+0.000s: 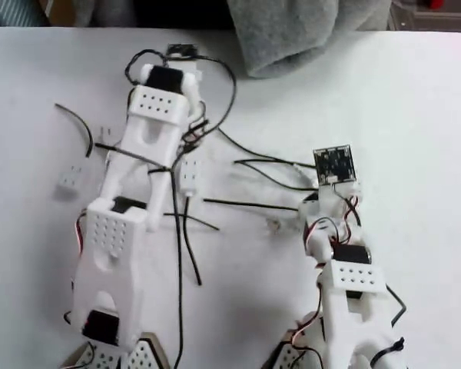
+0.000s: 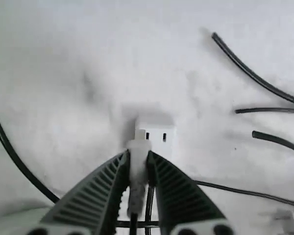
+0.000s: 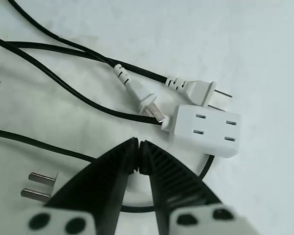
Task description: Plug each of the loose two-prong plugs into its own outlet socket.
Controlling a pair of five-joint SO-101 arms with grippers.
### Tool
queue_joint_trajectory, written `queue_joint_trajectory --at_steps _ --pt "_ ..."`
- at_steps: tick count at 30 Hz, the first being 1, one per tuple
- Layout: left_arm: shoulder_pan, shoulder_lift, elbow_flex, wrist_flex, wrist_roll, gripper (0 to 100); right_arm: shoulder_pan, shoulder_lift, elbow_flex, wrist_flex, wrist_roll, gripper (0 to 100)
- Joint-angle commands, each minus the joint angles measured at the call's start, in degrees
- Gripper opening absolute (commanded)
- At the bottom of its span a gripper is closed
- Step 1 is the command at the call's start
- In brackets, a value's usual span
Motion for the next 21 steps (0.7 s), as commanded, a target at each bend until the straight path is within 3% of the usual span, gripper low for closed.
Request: queue_joint_trajectory --at_steps 1,9,21 --pt "0.4 -1.0 -2.9 0.5 8.5 2 0.7 -0.1 -0.3 -2.0 0.3 1.8" --pt "4.4 -5.1 -2.4 0.8 24.3 2 0.4 -0.1 -0.3 -2.1 0.3 1.8" --pt "2.9 -5.0 -2.3 0.8 45.6 2 0.3 -0.1 -0.3 -2.1 0.3 1.8"
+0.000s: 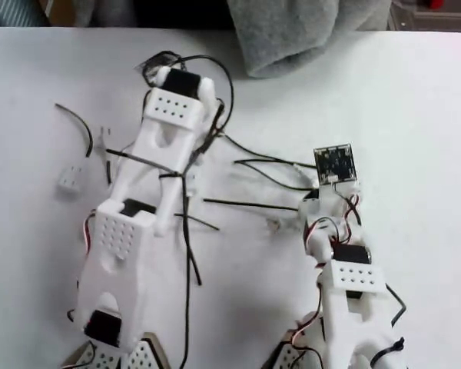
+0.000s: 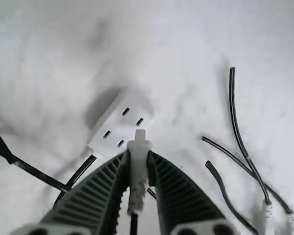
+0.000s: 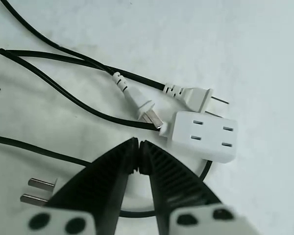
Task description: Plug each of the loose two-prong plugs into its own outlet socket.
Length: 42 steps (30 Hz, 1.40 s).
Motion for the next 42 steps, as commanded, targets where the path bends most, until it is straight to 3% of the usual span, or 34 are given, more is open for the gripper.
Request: queue_joint_trajectory --at_steps 1,6,10,12,17,24,32,38,42 --pt "-1.5 -4.9 -1.8 0.4 6.3 2 0.3 -0.1 -0.3 -0.8 0.3 1.8" --pt "-3.6 -4.8 -1.8 0.3 11.8 2 0.3 -0.1 -0.3 -0.9 0.3 1.8" --pt "-3.8 -4.8 -1.8 0.3 6.7 2 0.3 -0.1 -0.3 -0.9 0.3 1.8" --pt "-4.4 -4.8 -1.8 0.3 -5.5 2 0.3 -0.1 -0.3 -0.9 0.3 1.8" --pt "-7.0 -4.8 -2.4 -0.5 -52.1 2 0.3 -0.1 -0.3 -0.9 0.3 1.8" --pt "-6.9 -5.0 -2.2 -0.7 -85.1 2 0.3 -0.1 -0.3 -0.9 0.3 1.8" --pt "-4.5 -4.9 -1.8 0.4 -115.0 2 0.3 -0.1 -0.3 -0.9 0.4 1.8" --pt "-2.7 -5.4 -1.8 0.6 -126.3 2 0.5 -0.1 -0.3 -1.0 0.4 1.8" --pt "-1.2 -5.4 -1.9 0.5 -127.7 2 0.6 -0.1 0.4 -2.8 0.5 1.8"
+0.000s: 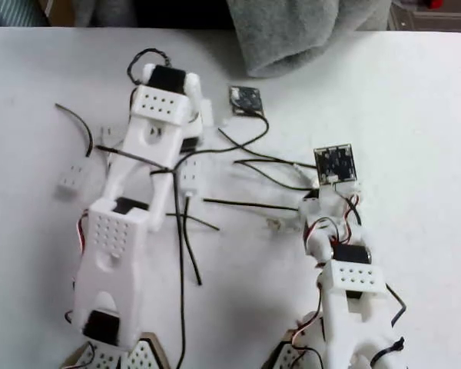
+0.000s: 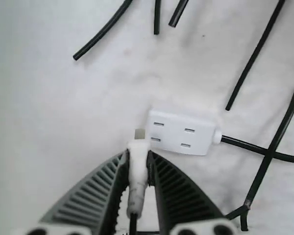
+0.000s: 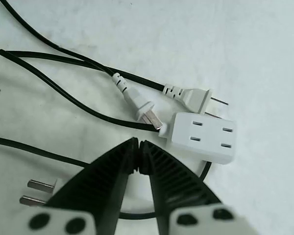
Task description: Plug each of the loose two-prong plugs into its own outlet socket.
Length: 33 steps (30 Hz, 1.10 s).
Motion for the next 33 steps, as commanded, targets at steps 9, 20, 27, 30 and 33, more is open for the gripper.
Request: queue_joint_trajectory --at_steps 9,20,27,30,33 --pt "5.4 -12.7 -1.8 0.4 10.8 2 2.4 -0.1 0.6 -3.2 0.1 1.8" --pt "12.9 -39.5 16.4 -0.1 22.0 2 2.2 -0.1 0.6 -2.9 0.1 1.8" --pt "18.2 -62.8 37.6 -9.7 30.5 2 2.2 -0.1 0.6 -2.9 0.1 1.8" --pt "20.3 -72.8 49.8 -16.9 34.0 2 2.3 -0.2 0.6 -2.9 0.1 1.8" --pt "22.4 -82.9 63.6 -25.6 36.4 2 2.2 -0.2 0.6 -2.9 0.1 1.8"
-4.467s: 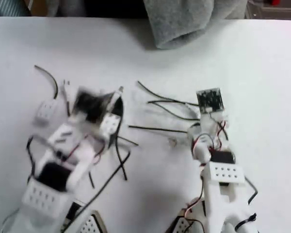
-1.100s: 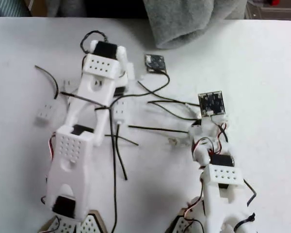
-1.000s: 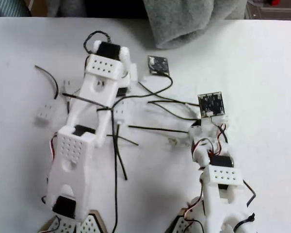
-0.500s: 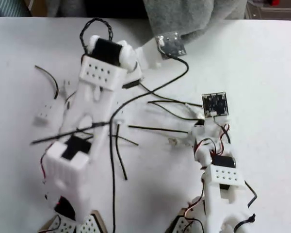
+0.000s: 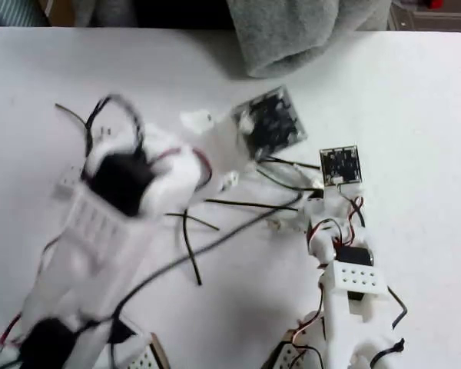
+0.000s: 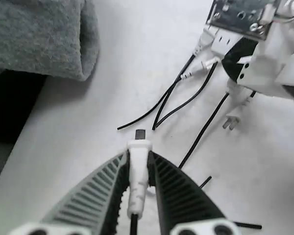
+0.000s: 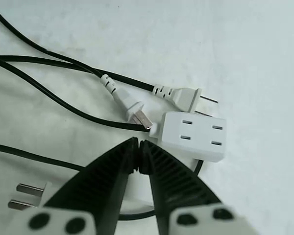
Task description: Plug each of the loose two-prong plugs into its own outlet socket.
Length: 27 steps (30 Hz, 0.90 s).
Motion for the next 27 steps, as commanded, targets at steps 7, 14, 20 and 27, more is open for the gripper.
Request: queue_joint_trajectory --at_steps 7,14,20,27 --pt "4.4 -34.9 38.5 -27.1 6.3 2 0.5 -0.3 -0.4 -1.0 0.1 1.8" --pt "8.2 -50.6 52.2 -37.9 12.5 2 0.5 -0.6 -0.8 -1.3 0.1 1.8" --pt "11.3 -51.2 57.5 -46.6 17.1 2 -0.5 -7.5 -4.4 0.8 0.0 1.8" --pt "13.4 -51.4 58.7 -48.4 17.9 2 1.5 -38.8 -13.4 15.5 0.6 1.8"
